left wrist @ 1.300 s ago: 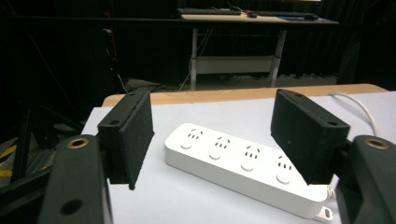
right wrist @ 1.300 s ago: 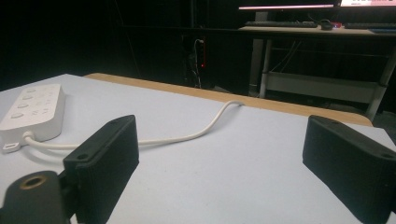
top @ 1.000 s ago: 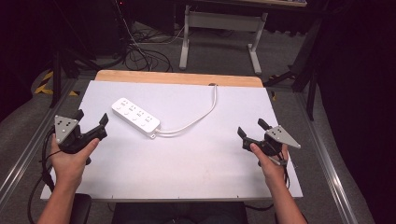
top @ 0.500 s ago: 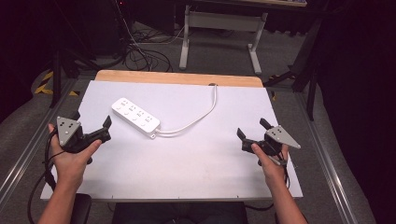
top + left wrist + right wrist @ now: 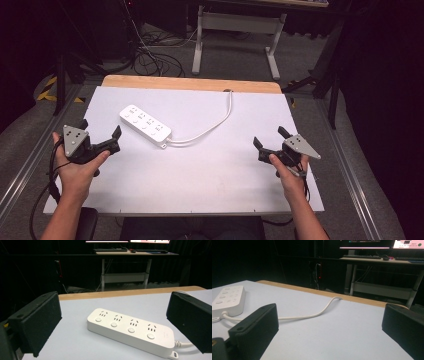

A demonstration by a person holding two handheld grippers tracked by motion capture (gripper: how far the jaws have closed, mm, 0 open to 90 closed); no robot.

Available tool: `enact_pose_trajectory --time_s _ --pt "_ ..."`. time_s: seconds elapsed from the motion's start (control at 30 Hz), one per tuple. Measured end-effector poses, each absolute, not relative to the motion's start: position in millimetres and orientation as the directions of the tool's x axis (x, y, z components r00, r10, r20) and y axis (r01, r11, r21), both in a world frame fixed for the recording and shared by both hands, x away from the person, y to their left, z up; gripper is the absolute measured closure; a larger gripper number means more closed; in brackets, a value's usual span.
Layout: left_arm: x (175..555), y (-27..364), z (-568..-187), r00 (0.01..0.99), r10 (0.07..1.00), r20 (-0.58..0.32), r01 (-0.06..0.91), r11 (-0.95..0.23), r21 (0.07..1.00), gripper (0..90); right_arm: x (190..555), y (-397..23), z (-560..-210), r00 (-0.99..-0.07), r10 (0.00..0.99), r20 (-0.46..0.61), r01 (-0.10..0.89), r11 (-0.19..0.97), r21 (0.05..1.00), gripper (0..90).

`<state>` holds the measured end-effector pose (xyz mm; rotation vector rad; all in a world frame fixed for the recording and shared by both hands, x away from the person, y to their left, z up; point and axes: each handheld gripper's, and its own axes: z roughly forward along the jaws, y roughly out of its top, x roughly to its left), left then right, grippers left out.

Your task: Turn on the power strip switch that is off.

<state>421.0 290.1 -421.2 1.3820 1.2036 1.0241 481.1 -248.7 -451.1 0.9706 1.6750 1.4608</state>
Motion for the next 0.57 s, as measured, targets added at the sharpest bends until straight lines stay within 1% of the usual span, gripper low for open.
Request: enact_pose_trajectory --time_s 0.57 --pt "421.9 290.2 -422.9 0.138 0.990 -0.014 0.153 -0.007 0.988 1.1 481.8 -248.4 -451.7 -0.473 0.880 -0.030 0.093 0.085 0.992 1.4"
